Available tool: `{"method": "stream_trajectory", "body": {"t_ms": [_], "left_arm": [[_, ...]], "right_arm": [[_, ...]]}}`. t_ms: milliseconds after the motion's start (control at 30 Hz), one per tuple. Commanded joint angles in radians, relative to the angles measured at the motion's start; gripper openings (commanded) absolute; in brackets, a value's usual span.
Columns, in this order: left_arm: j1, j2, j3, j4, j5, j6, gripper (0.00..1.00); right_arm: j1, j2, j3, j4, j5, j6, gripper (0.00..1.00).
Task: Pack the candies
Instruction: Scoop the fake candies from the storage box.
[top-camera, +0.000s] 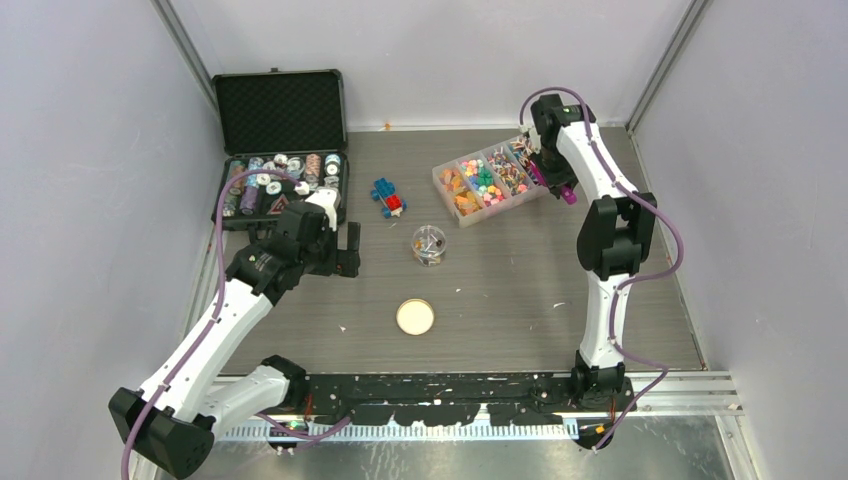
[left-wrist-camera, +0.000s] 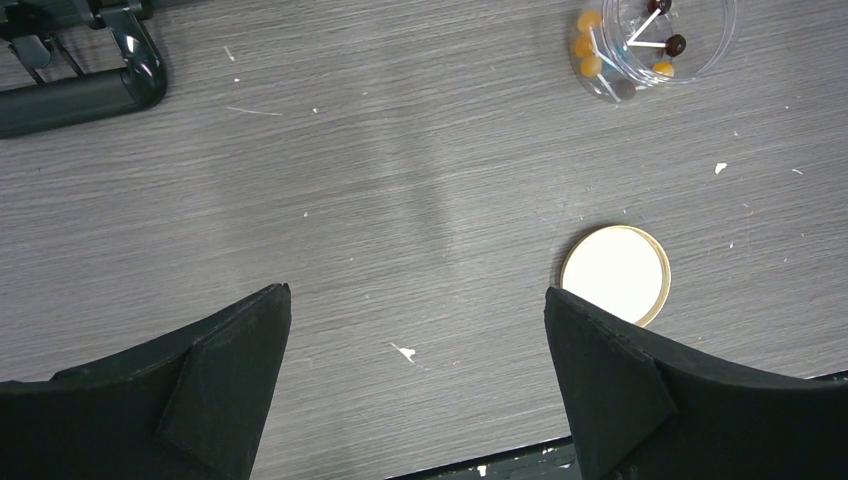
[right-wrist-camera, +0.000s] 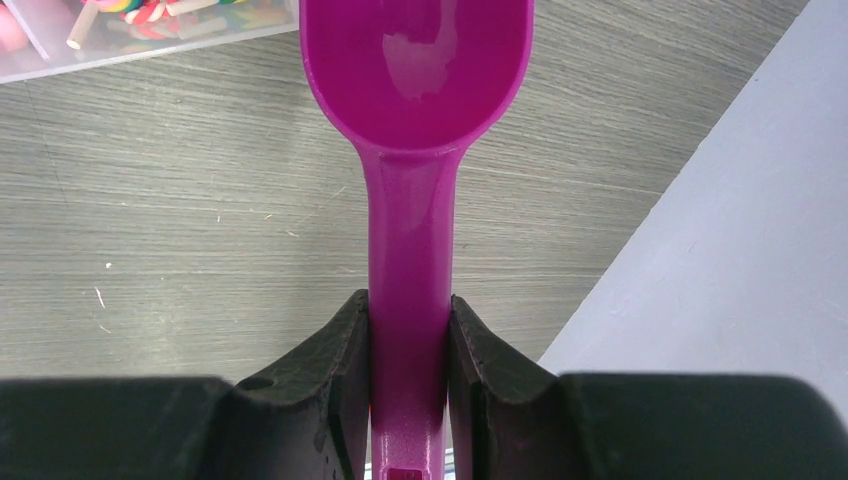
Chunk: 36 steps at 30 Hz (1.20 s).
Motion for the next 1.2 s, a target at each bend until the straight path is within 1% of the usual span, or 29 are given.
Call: {"method": "stream_trajectory", "body": {"t_ms": [0, 100, 167, 233, 333, 433, 533, 733, 833, 967, 1100, 1133, 1167], "left_arm": [[-0.001, -0.003, 0.004, 0.030, 0.002, 0.015, 1.00], [-0.001, -0.001, 0.004, 0.055, 0.037, -0.003, 0.99], [-0.001, 0.000, -0.002, 0.101, 0.098, -0.024, 0.99], [-0.002, -0.001, 0.003, 0.145, 0.199, -0.036, 0.98], [-0.002, 0.001, 0.018, 0.170, 0.239, -0.066, 0.97], [-0.002, 0.002, 0.018, 0.172, 0.232, -0.075, 0.96], [-0.002, 0.003, 0.028, 0.137, 0.206, -0.067, 0.96], [-0.002, -0.046, 0.016, 0.127, 0.162, -0.061, 0.95], [-0.002, -0.055, 0.015, 0.126, 0.168, -0.091, 0.93], [-0.001, -0.057, 0.020, 0.122, 0.174, -0.115, 0.90], [-0.001, -0.075, 0.018, 0.116, 0.132, -0.109, 0.88], [-0.002, -0.082, 0.018, 0.112, 0.130, -0.101, 0.88], [-0.002, -0.093, 0.017, 0.111, 0.092, -0.091, 0.88]], "right_arm": [[0.002, -0.063, -0.028, 0.004, -0.018, 0.013, 0.01], [0.002, -0.088, -0.001, -0.011, -0.023, 0.000, 0.00], [0.002, -0.112, -0.002, -0.010, -0.035, -0.004, 0.00], [-0.001, -0.146, -0.039, 0.018, -0.054, -0.009, 0.01], [-0.006, -0.188, -0.098, 0.049, -0.075, -0.014, 0.00], [-0.012, -0.230, -0.168, 0.098, -0.110, -0.016, 0.00], [-0.024, -0.271, -0.228, 0.154, -0.138, -0.002, 0.01], [-0.041, -0.368, -0.402, 0.302, -0.168, 0.009, 0.00], [-0.042, -0.419, -0.455, 0.351, -0.184, 0.010, 0.00], [-0.042, -0.502, -0.511, 0.407, -0.243, 0.007, 0.00], [-0.040, -0.581, -0.570, 0.442, -0.298, -0.002, 0.01], [-0.038, -0.600, -0.583, 0.452, -0.339, -0.003, 0.00], [-0.034, -0.619, -0.597, 0.464, -0.357, -0.005, 0.01]]}}
